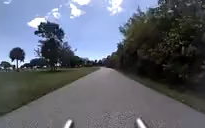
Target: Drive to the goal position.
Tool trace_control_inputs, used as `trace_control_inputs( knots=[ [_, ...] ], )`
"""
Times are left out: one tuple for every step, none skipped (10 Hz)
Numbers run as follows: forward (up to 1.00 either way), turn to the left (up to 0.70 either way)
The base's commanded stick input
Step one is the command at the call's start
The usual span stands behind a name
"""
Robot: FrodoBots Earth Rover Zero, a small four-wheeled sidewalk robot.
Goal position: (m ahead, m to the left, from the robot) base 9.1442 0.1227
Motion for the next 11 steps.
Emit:
trace_control_inputs(
  knots=[
    [0.50,0.00],
    [0.50,0.00],
    [0.50,0.00],
    [0.50,0.00],
    [0.50,0.00],
    [0.50,0.00],
    [0.50,0.00],
    [0.50,0.00],
    [0.50,0.00],
    [0.50,0.00],
    [0.50,0.00]
  ],
)
